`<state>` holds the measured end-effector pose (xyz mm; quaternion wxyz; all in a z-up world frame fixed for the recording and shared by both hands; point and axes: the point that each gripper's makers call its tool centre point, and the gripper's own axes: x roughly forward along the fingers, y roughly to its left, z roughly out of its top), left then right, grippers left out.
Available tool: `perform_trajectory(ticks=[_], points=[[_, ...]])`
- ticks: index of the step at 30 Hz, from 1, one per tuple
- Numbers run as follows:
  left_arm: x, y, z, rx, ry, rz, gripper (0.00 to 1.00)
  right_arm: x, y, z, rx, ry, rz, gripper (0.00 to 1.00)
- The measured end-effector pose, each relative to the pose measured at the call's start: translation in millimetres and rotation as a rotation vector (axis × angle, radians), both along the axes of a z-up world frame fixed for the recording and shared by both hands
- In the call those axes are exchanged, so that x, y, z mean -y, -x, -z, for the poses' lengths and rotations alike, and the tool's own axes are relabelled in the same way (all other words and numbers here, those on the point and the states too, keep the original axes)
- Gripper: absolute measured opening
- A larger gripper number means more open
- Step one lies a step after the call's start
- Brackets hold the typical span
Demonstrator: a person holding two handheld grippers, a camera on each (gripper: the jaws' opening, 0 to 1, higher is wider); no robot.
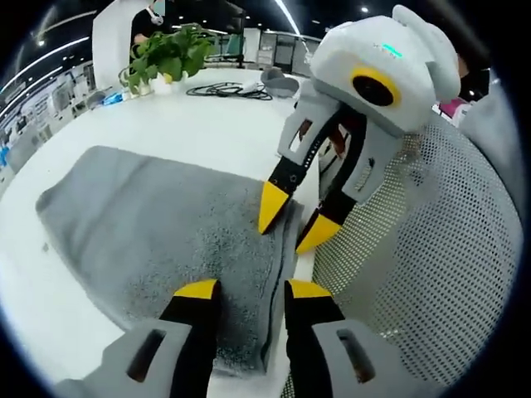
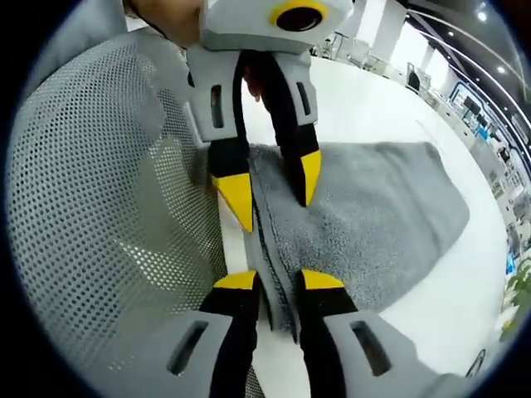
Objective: Fold the towel on the table until its edges align and the towel forms a compact rectangular stack.
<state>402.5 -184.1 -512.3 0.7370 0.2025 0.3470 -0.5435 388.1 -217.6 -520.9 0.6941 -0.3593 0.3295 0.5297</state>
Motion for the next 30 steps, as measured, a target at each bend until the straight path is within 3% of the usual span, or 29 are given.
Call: perform_trajectory(ticks=[3, 7, 9, 11, 16, 23, 30], points=[[1.5, 1.5, -2.2, -0.002, -0.002, 0.002, 0.31, 2.6, -4.3, 1.5, 0.032, 0.036, -0.015, 0.11], [1.7, 3.6, -1.6, 0.012, -0.014, 0.019, 0.32, 2.4, -7.7, 0.5, 0.023, 0.013, 0.035, 0.07], [1.2, 2.7, 0.5, 0.02, -0.021, 0.029, 0.32, 2.0, -7.0, -0.5, -0.033, -0.03, 0.107, 0.06], [1.4, 3.6, 0.4, 0.034, -0.035, 0.047, 0.32, 2.5, -9.8, -3.5, -0.132, -0.088, 0.22, 0.05], [0.1, 2.6, 4.0, 0.057, -0.073, 0.082, 0.32, 2.3, -13.9, -6.9, -0.253, -0.145, 0.311, 0.03], [-0.7, 1.4, 2.8, 0.117, -0.138, 0.138, 0.28, 2.1, -17.9, -20.9, -0.3, -0.201, 0.353, 0.03], [-2.7, -5.4, 3.9, 0.131, -0.145, 0.127, 0.21, 0.3, -18.5, -25.6, -0.302, -0.221, 0.362, 0.03]])
